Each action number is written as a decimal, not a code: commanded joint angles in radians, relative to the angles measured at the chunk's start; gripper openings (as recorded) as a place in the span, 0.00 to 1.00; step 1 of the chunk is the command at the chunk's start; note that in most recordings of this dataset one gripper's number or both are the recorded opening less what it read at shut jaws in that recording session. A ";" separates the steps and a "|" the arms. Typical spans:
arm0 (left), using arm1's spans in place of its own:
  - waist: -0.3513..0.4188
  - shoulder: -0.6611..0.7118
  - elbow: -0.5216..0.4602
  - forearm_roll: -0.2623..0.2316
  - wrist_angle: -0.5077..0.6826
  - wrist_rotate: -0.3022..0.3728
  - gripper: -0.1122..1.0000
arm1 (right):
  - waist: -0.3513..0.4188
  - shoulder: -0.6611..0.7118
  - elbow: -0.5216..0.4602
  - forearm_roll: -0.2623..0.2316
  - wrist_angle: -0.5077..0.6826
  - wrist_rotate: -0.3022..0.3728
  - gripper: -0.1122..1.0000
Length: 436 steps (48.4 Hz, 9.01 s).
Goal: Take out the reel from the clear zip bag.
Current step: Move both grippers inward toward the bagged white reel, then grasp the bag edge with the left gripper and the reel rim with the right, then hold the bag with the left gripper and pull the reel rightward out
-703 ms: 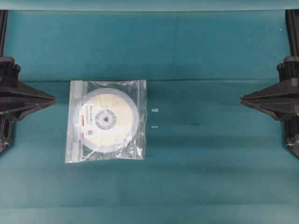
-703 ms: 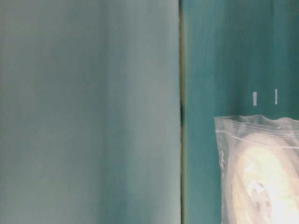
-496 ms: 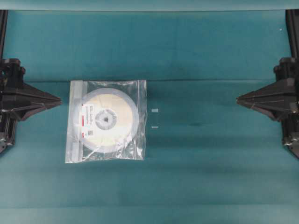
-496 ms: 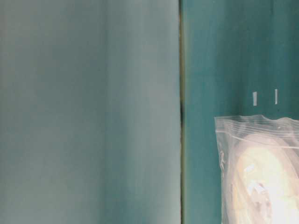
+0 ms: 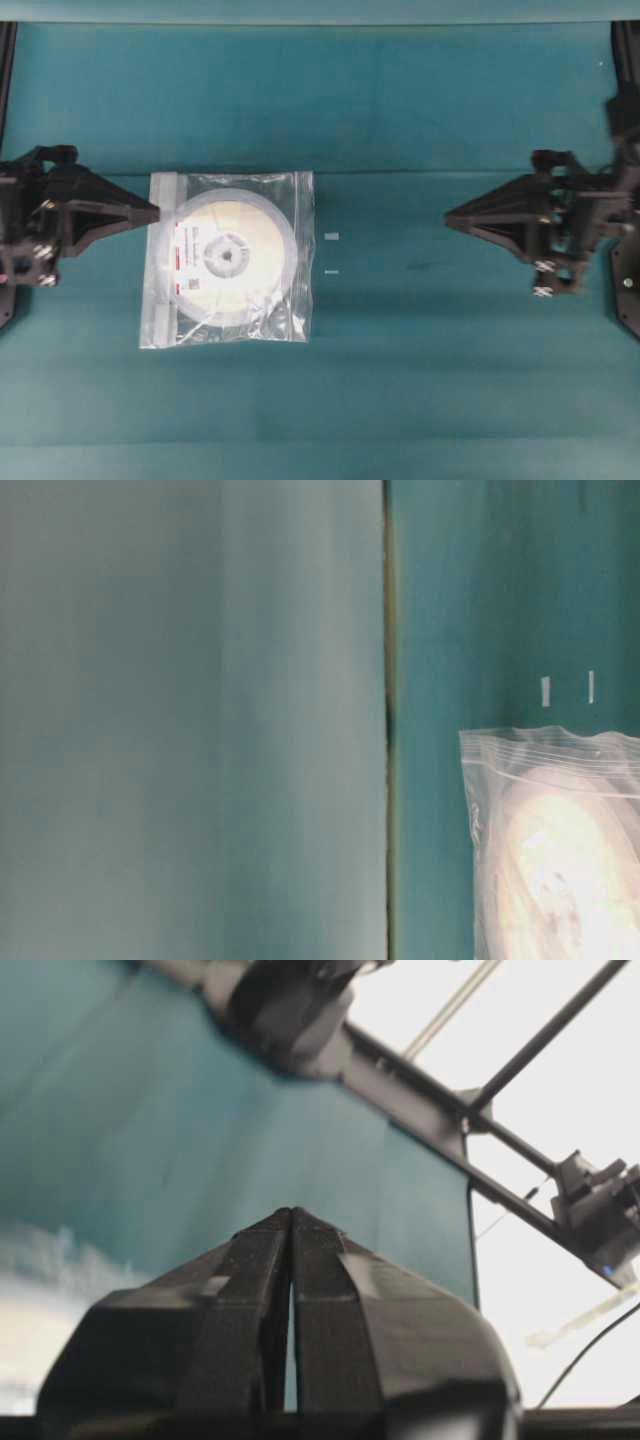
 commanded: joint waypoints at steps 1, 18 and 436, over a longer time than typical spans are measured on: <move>0.017 0.029 -0.012 0.002 0.049 -0.080 0.09 | -0.012 0.064 -0.040 0.037 0.006 0.044 0.11; 0.043 0.067 0.051 0.003 0.081 -0.195 0.09 | -0.043 0.313 -0.156 0.120 0.097 0.147 0.14; 0.120 0.632 0.206 0.003 -0.293 -0.371 0.09 | -0.060 0.558 -0.095 0.264 0.152 0.307 0.13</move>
